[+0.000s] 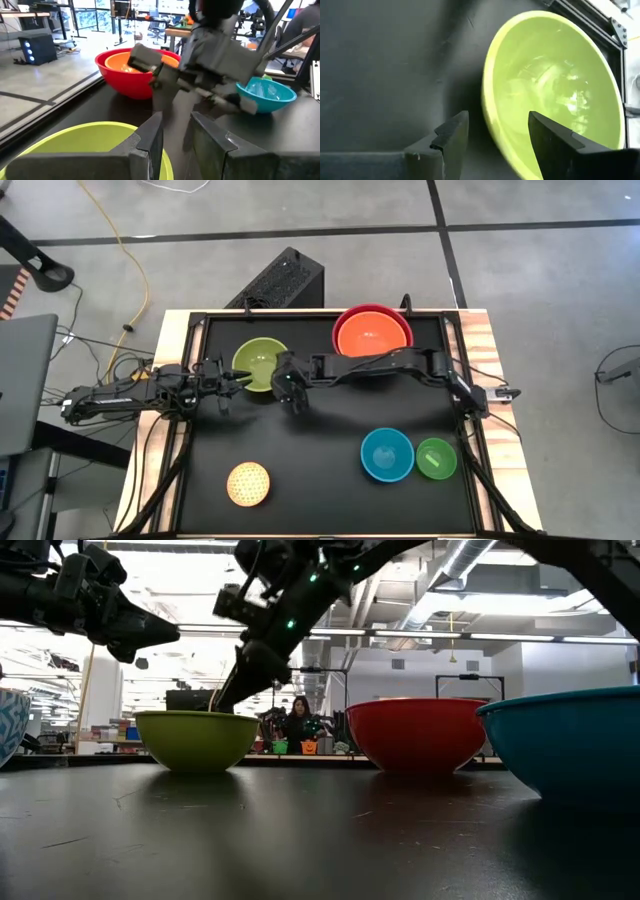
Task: Nest bowls inside each other
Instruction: Stack the light green bowl on top of the orange bowl
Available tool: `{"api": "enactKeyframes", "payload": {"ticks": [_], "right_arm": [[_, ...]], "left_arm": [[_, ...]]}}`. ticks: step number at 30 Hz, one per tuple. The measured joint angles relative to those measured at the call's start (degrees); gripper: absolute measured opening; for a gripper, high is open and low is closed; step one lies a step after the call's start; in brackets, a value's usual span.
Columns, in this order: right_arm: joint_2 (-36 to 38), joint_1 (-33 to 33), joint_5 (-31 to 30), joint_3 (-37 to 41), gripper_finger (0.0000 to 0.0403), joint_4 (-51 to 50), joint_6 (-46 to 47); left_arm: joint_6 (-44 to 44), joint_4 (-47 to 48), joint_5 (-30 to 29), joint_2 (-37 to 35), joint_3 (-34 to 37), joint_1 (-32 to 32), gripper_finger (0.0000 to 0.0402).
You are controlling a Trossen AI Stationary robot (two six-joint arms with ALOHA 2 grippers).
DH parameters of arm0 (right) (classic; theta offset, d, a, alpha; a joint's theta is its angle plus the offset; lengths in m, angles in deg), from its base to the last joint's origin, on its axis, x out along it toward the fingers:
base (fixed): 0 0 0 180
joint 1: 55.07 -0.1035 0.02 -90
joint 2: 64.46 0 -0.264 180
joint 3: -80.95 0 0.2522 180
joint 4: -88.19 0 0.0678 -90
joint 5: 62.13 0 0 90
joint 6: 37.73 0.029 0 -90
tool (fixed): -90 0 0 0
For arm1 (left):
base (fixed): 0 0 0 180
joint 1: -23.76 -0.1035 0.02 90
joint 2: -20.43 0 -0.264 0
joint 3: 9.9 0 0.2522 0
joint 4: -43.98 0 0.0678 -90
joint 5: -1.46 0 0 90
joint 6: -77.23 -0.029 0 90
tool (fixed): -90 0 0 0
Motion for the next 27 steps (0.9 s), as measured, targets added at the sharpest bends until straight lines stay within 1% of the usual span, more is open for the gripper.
{"api": "enactKeyframes", "payload": {"ticks": [4, 10, 14, 16, 18, 24, 25, 27], "right_arm": [[-3.2, 0.9, 0.0, -3.8, 0.0223, -2.8, -3.1], [-8.8, 2.4, -2.1, -8.8, 0.0223, -4.8, -6.6], [-11.4, 2.7, -3.0, -11.7, 0.0205, -5.8, -9.7], [-12.2, 2.6, -3.0, -12.1, 0.0185, -6.1, -11.0], [-12.7, 2.6, -3.0, -12.3, 0.0157, -6.3, -12.0], [-12.1, 2.6, -2.8, -12.3, 0.0033, -9.0, -12.1], [-11.9, 2.6, -2.8, -12.3, 0.0022, -9.3, -12.1], [-10.8, 2.6, -2.8, -12.3, 0.0021, -10.5, -12.0]], "left_arm": [[0.0, 0.3, -0.3, 0.0, 0.0, 0.0, 0.0087], [-0.7, 1.8, -2.9, 0.0, 0.0, 0.0, 0.0087], [-0.7, 1.9, -3.0, 0.0, 0.0, 0.0, 0.0087], [-0.7, 1.9, -3.0, 0.0, 0.0, 0.0, 0.0087], [-0.9, 1.9, -3.0, 0.0, 0.0, 0.0, 0.0087], [-1.4, 2.0, -3.0, 0.0, 0.0, 0.0, 0.0087], [-1.5, 2.0, -3.0, 0.0, 0.0, 0.0, 0.0087], [-1.8, 2.0, -3.0, 0.0, 0.0, 0.0, 0.0087]]}}
